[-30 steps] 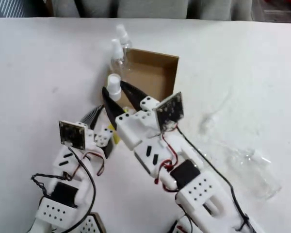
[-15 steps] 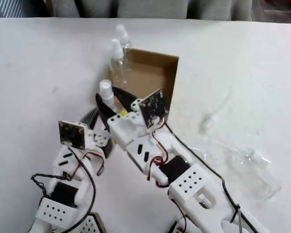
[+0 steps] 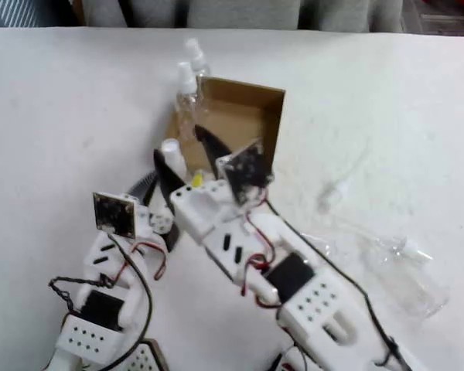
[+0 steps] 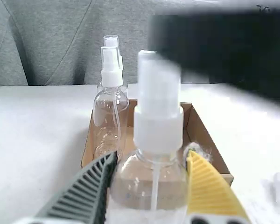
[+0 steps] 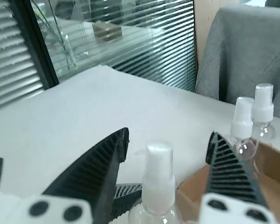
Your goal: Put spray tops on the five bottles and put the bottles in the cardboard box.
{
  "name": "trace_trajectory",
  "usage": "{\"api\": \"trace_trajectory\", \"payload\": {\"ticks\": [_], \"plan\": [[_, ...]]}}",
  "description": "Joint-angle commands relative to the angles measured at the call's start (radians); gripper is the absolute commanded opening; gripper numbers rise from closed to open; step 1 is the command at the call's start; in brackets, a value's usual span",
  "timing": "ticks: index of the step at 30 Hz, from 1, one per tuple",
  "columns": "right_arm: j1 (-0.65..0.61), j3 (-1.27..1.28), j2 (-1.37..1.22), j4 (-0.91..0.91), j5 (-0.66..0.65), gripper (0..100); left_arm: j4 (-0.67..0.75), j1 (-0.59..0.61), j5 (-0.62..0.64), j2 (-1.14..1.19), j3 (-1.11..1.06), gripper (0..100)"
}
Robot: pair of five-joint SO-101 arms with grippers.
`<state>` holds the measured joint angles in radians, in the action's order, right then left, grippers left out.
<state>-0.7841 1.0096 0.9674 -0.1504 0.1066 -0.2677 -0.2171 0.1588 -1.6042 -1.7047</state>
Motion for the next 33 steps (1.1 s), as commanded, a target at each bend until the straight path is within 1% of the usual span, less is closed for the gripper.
{"api": "trace_trajectory", "payload": {"ticks": [1, 4, 7, 10, 12, 15, 16, 19, 25, 27, 30, 33], "plan": [[0.021, -0.109, 0.130, -0.122, 0.002, 23.4, 0.002, 0.008, -0.012, -0.025, 0.005, 5], [0.110, -0.144, 0.220, -0.248, 0.002, 23.3, 0.002, 0.008, -0.012, -0.025, 0.005, 5], [0.236, -0.137, 0.277, -0.354, 0.002, 23.2, 0.003, 0.008, -0.012, -0.025, 0.005, 5], [0.326, -0.106, 0.297, -0.409, 0.009, 21.8, 0.006, 0.008, -0.012, -0.025, 0.005, 5], [0.375, -0.071, 0.303, -0.427, 0.006, 15.9, 0.008, 0.008, -0.012, -0.025, 0.005, 5], [0.447, 0.015, 0.308, -0.424, 0.003, 1.2, 0.009, 0.008, -0.012, -0.025, 0.005, 5], [0.469, 0.049, 0.308, -0.424, 0.005, 1.3, 0.009, 0.008, -0.012, -0.025, 0.005, 5], [0.516, 0.140, 0.308, -0.423, 0.008, 7.0, 0.041, 0.008, -0.009, -0.025, 0.005, 5], [0.618, 0.336, 0.308, -0.314, 0.003, 3.2, 0.181, 0.008, -0.012, -0.025, 0.005, 5], [0.639, 0.425, 0.308, -0.242, 0.005, 1.5, 0.255, 0.015, -0.012, -0.021, 0.009, 5], [0.674, 0.529, 0.309, -0.114, 0.005, 1.6, 0.377, 0.042, -0.012, -0.018, 0.029, 5], [0.714, 0.575, 0.309, -0.033, 0.005, 1.6, 0.391, 0.047, -0.012, 0.022, 0.126, 5]]}}
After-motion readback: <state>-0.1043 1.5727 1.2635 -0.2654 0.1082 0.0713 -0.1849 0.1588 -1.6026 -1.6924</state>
